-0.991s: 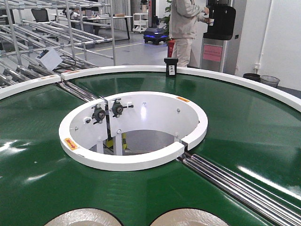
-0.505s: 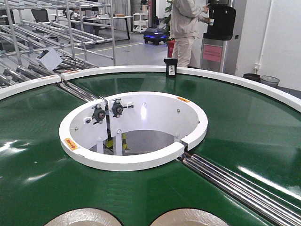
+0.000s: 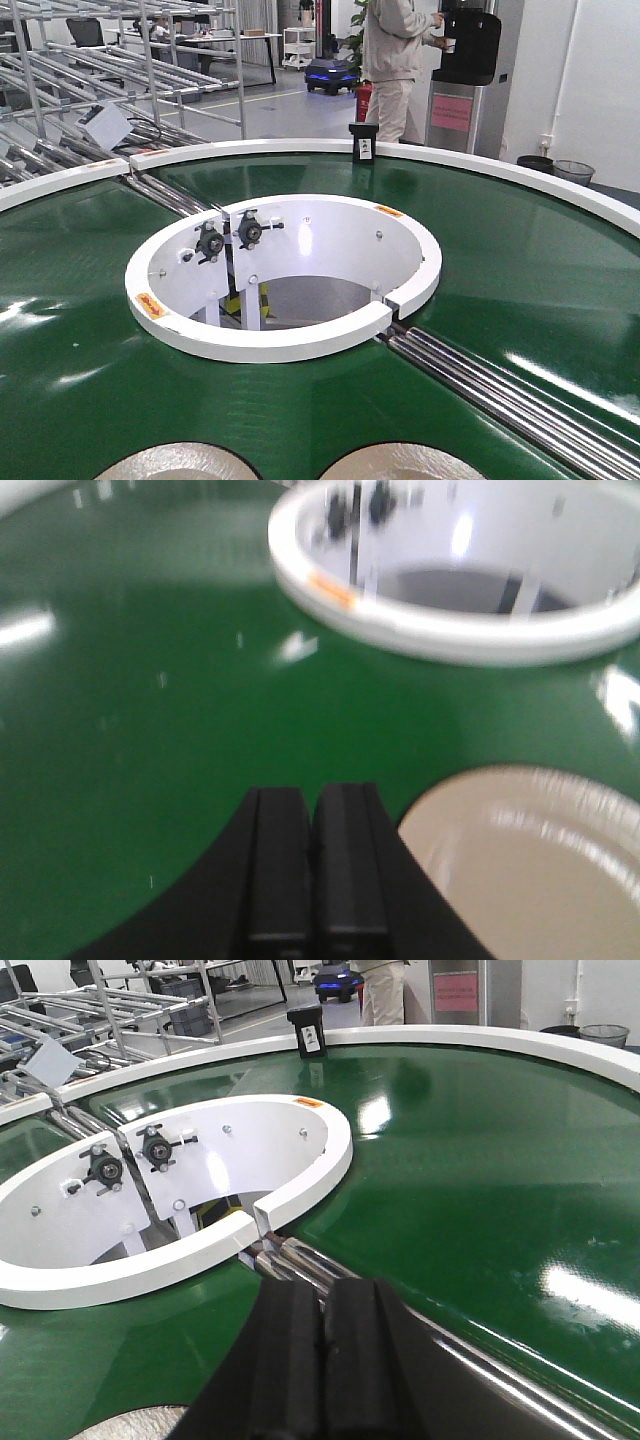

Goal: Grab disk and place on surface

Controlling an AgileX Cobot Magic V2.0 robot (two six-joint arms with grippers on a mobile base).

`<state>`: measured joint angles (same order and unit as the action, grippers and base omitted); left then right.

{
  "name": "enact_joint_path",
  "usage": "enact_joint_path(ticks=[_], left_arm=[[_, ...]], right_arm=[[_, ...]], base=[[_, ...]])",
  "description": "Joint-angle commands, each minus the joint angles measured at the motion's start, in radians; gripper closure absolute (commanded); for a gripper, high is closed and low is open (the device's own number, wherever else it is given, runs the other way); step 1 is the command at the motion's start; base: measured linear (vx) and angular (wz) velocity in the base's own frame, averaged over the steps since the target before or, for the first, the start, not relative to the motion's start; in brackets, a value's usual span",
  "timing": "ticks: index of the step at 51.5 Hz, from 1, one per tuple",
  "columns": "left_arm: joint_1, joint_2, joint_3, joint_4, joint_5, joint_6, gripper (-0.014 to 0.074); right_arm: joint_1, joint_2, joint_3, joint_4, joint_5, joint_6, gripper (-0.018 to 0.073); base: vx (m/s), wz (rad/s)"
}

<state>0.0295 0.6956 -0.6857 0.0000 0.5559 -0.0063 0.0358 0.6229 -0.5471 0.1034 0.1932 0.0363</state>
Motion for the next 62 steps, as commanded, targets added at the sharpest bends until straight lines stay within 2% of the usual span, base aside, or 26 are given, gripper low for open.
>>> enact_joint_path(ticks=[1, 6, 11, 21, 24, 26, 30, 37, 42, 45, 54, 58, 62], left_arm=[[0.001, 0.064, -0.029, 0.0, -0.036, -0.007, 0.0355], [0.001, 0.132, -0.029, 0.0, -0.04, -0.007, 0.0252], [0.001, 0.193, -0.029, 0.0, -0.041, -0.007, 0.0193], [0.001, 0.332, -0.029, -0.029, -0.032, -0.013, 0.0175], [0.001, 0.373, -0.03, -0.061, -0.031, -0.046, 0.0175], [0.001, 0.406, -0.03, -0.09, -0.032, -0.063, 0.0175], [0.001, 0.476, -0.03, -0.162, -0.043, -0.048, 0.0175], [0.003, 0.596, -0.031, -0.237, -0.056, 0.006, 0.0175], [0.009, 0.642, -0.032, -0.293, -0.063, 0.012, 0.0175], [0.009, 0.655, -0.032, -0.336, -0.079, 0.048, 0.0175], [0.009, 0.678, -0.032, -0.542, -0.102, 0.25, 0.0175], [0.009, 0.707, -0.032, -0.585, -0.091, 0.27, 0.0175], [0.009, 0.734, -0.032, -0.59, -0.1, 0.284, 0.0175]], right_arm=[[-0.006, 0.006, -0.032, 0.001, -0.072, -0.011, 0.0431], [-0.006, 0.006, -0.032, 0.001, -0.054, -0.011, 0.0351], [-0.006, 0.006, -0.032, 0.001, -0.03, -0.011, 0.0258], [-0.006, 0.006, -0.032, 0.001, -0.007, -0.011, 0.0118], [-0.006, 0.006, -0.032, 0.001, -0.006, -0.011, 0.0099], [-0.006, 0.006, -0.032, 0.001, -0.003, -0.011, 0.0094], [-0.006, 0.006, -0.032, 0.001, 0.003, -0.011, 0.0094], [-0.006, 0.006, -0.032, 0.001, 0.007, -0.011, 0.0094], [-0.006, 0.006, -0.032, 0.001, 0.011, -0.011, 0.0094], [-0.006, 0.006, -0.032, 0.001, 0.016, -0.011, 0.0094], [-0.006, 0.007, -0.032, 0.001, 0.048, -0.011, 0.0095], [-0.006, 0.007, -0.032, 0.003, 0.049, -0.011, 0.0095], [-0.006, 0.007, -0.032, 0.004, 0.049, -0.011, 0.0095]], base=[[0.0, 0.0], [0.0, 0.0], [0.0, 0.0], [0.0, 0.0], [0.0, 0.0], [0.0, 0.0], [0.0, 0.0], [0.0, 0.0], [0.0, 0.0], [0.0, 0.0], [0.0, 0.0], [0.0, 0.0], [0.0, 0.0]])
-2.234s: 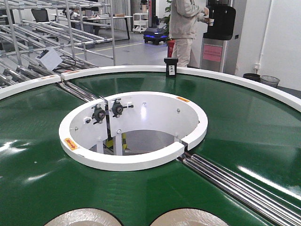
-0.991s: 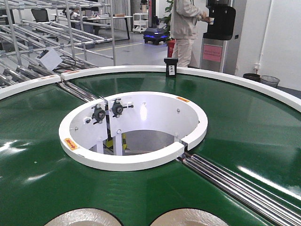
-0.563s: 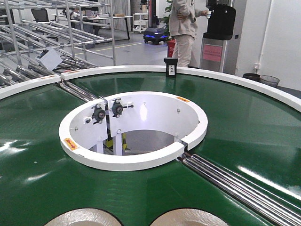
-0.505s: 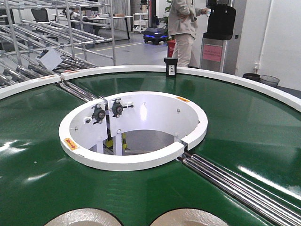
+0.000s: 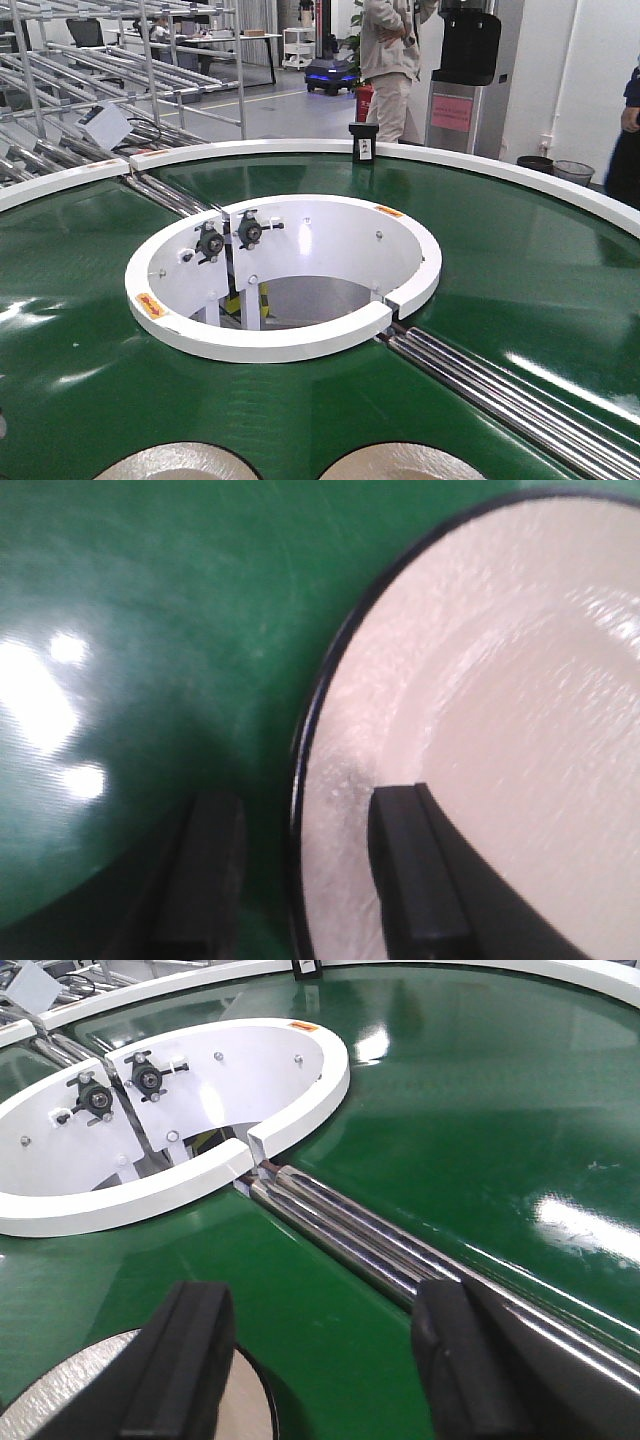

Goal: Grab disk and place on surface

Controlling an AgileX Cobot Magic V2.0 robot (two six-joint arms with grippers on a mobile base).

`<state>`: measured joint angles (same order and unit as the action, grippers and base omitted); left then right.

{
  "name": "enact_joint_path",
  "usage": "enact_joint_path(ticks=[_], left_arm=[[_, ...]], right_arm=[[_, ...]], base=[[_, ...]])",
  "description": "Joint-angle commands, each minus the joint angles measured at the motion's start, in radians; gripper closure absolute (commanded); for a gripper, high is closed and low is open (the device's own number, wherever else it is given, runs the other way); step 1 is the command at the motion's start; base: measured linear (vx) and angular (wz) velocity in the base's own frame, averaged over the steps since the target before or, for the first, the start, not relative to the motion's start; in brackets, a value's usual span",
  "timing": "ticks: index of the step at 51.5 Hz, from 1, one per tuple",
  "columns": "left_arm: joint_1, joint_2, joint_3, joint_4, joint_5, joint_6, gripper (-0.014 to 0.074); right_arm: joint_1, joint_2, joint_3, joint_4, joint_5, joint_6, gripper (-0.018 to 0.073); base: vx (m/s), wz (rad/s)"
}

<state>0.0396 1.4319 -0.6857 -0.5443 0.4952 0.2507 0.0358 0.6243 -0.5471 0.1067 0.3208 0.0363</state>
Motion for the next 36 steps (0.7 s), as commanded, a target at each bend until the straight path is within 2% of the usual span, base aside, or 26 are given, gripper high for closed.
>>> enact_joint_path(ticks=[1, 9, 18, 31, 36], left_arm=[[-0.001, 0.002, -0.032, -0.046, -0.043, 0.03, 0.0175], [-0.001, 0.036, -0.032, -0.064, -0.066, 0.071, 0.0175], [-0.001, 0.08, -0.033, -0.193, -0.052, 0.186, 0.0175], [-0.001, 0.189, -0.053, -0.493, 0.093, 0.551, 0.0188], [-0.001, 0.241, -0.06, -0.583, 0.154, 0.643, 0.0216]], right_arm=[[-0.006, 0.005, -0.032, 0.001, -0.079, -0.011, 0.0095], [-0.006, 0.005, -0.032, 0.001, -0.079, -0.011, 0.0095], [-0.006, 0.005, -0.032, 0.001, -0.079, -0.011, 0.0095], [-0.006, 0.005, -0.032, 0.001, -0.08, -0.011, 0.0095], [-0.006, 0.005, -0.032, 0.001, -0.078, -0.011, 0.0095]], base=[[0.0, 0.0], [0.0, 0.0], [0.0, 0.0], [0.0, 0.0], [0.0, 0.0]])
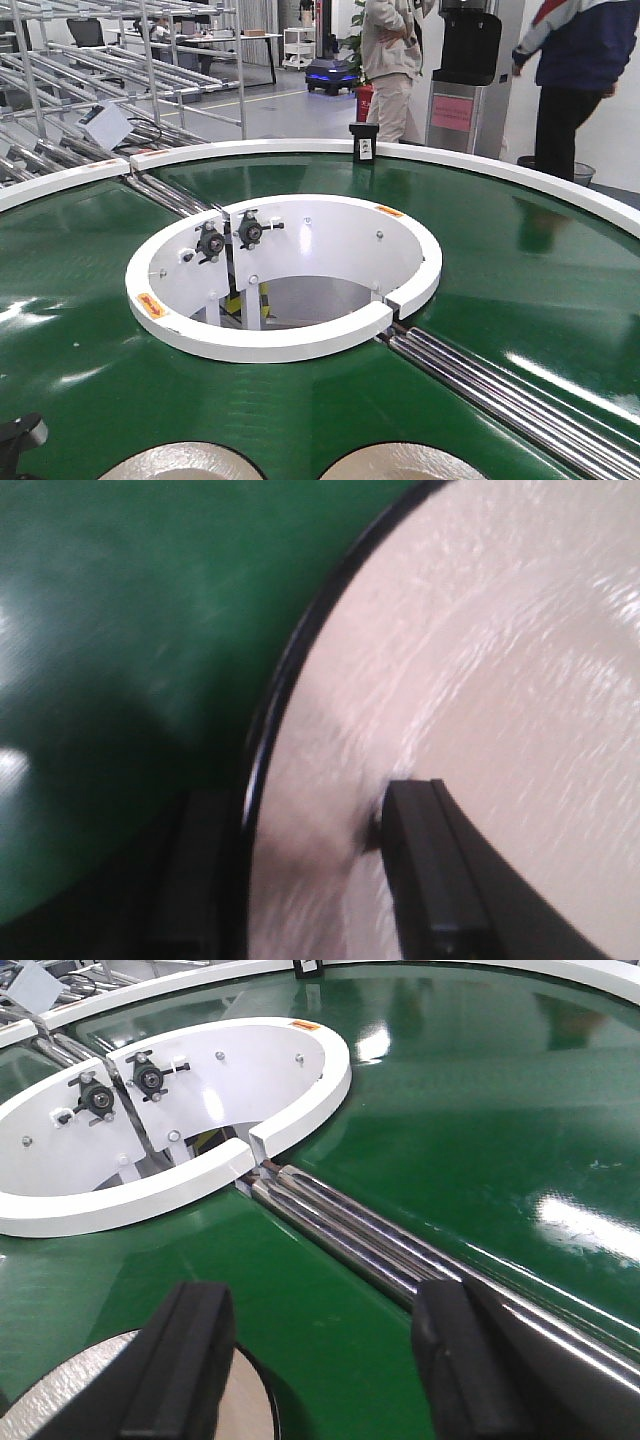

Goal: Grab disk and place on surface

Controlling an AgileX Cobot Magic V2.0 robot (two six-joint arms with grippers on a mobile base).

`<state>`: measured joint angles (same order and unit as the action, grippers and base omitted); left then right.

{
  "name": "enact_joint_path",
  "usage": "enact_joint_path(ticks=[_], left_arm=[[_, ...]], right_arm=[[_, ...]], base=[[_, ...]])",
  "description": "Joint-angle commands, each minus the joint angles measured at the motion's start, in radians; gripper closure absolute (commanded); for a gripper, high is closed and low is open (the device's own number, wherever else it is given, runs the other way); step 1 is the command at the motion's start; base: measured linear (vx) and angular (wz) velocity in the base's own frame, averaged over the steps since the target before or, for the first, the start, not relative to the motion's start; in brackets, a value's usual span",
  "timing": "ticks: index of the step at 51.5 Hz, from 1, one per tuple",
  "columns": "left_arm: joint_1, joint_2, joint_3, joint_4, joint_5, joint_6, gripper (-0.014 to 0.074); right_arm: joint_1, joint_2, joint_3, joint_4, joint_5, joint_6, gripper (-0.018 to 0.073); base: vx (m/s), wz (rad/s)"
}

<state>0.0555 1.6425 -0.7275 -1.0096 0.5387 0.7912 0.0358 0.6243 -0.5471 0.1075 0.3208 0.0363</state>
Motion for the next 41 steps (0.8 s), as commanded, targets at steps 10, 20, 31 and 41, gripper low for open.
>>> enact_joint_path(ticks=[10, 20, 31, 41], left_arm=[[-0.017, 0.064, -0.018, -0.247, 0.165, 0.193, 0.0381], [-0.017, 0.031, -0.018, -0.243, 0.172, 0.193, 0.0607], [-0.011, -0.06, -0.018, -0.244, 0.172, 0.138, 0.0605], [0.111, -0.239, -0.018, -0.243, 0.187, -0.03, 0.0603]], right_arm=[[-0.006, 0.005, -0.032, -0.001, -0.08, -0.015, 0.0095], [-0.006, 0.005, -0.032, 0.0, -0.065, -0.015, 0.0095], [-0.006, 0.031, -0.038, 0.007, 0.031, -0.011, 0.0095], [-0.006, 0.211, -0.143, 0.159, 0.252, 0.005, 0.0095]], base=[[0.0, 0.0], [0.0, 0.0], [0.0, 0.0], [0.0, 0.0]])
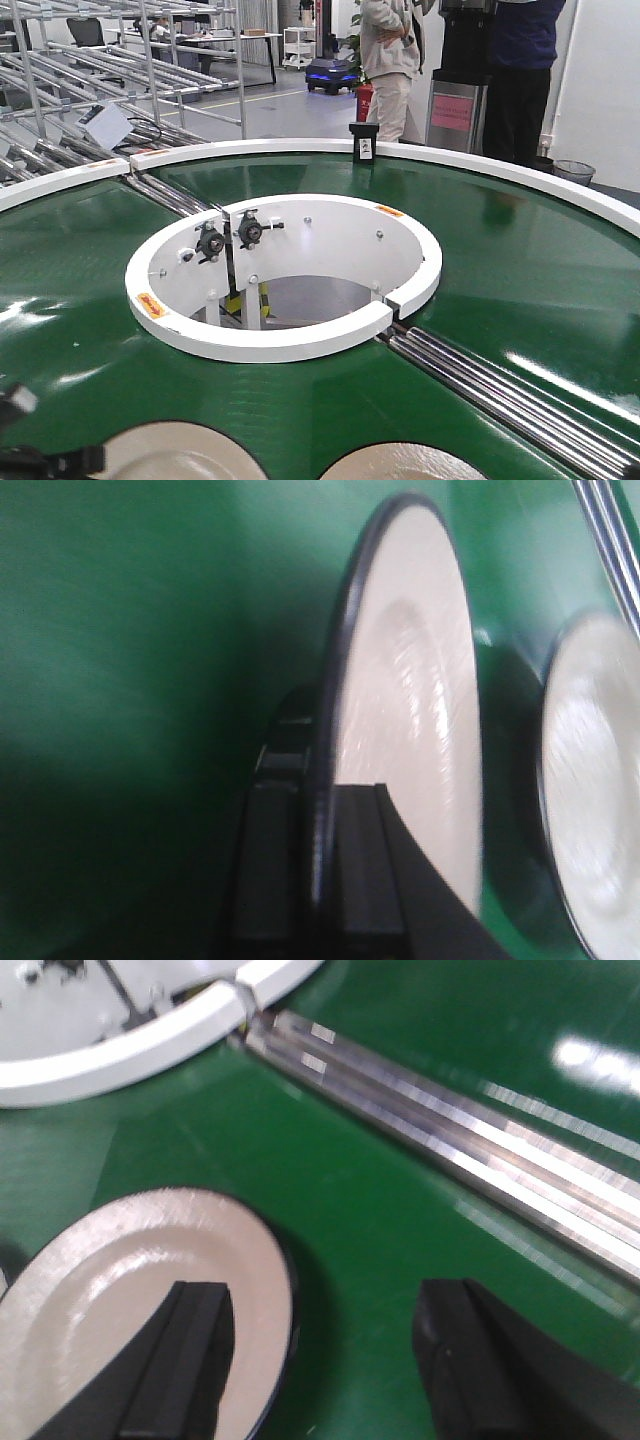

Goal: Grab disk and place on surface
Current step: 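Close both grippers on the black rims of the cream plates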

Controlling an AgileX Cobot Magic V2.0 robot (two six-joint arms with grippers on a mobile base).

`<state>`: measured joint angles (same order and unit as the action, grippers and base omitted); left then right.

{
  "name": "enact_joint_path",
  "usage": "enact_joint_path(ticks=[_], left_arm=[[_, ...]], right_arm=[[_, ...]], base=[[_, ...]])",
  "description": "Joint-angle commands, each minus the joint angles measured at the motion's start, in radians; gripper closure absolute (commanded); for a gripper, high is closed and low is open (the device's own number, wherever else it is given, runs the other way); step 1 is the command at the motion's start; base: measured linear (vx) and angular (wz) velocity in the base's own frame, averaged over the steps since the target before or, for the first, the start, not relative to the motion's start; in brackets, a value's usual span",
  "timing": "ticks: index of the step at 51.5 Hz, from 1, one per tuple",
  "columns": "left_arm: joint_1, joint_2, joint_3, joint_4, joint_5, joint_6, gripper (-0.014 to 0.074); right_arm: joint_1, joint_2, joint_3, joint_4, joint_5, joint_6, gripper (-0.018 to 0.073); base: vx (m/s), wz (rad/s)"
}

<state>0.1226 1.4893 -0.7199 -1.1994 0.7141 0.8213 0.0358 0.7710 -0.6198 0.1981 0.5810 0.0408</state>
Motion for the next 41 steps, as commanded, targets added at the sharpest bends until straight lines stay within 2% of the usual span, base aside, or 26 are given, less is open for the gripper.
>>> enact_joint_path(ticks=[1, 6, 13, 17, 22, 32, 41], left_arm=[[0.052, -0.095, -0.026, -0.053, 0.015, -0.067, 0.0603], [0.113, -0.167, -0.026, -0.053, 0.024, -0.108, 0.0602], [0.176, -0.254, -0.026, -0.054, 0.032, -0.162, 0.0601], [0.183, -0.288, -0.026, -0.054, 0.041, -0.184, 0.0601], [0.183, -0.31, -0.026, -0.054, 0.05, -0.184, 0.0601], [0.183, -0.31, -0.025, -0.054, 0.076, -0.184, 0.0601], [0.183, -0.31, -0.025, -0.054, 0.076, -0.184, 0.0601]], right_arm=[[-0.006, 0.078, -0.076, 0.079, -0.002, 0.001, 0.0095], [-0.006, 0.181, -0.105, 0.133, 0.034, -0.002, 0.0095], [-0.006, 0.337, -0.111, 0.134, 0.02, -0.008, 0.0095], [-0.006, 0.421, -0.111, 0.144, -0.017, -0.02, 0.0095], [-0.006, 0.525, -0.111, 0.208, -0.039, -0.091, 0.0095], [-0.006, 0.698, -0.111, 0.473, -0.07, -0.445, 0.0095], [-0.006, 0.813, -0.111, 0.734, -0.03, -0.686, 0.0095]], base=[[0.0, 0.0], [0.0, 0.0], [0.0, 0.0], [0.0, 0.0], [0.0, 0.0], [0.0, 0.0], [0.0, 0.0]])
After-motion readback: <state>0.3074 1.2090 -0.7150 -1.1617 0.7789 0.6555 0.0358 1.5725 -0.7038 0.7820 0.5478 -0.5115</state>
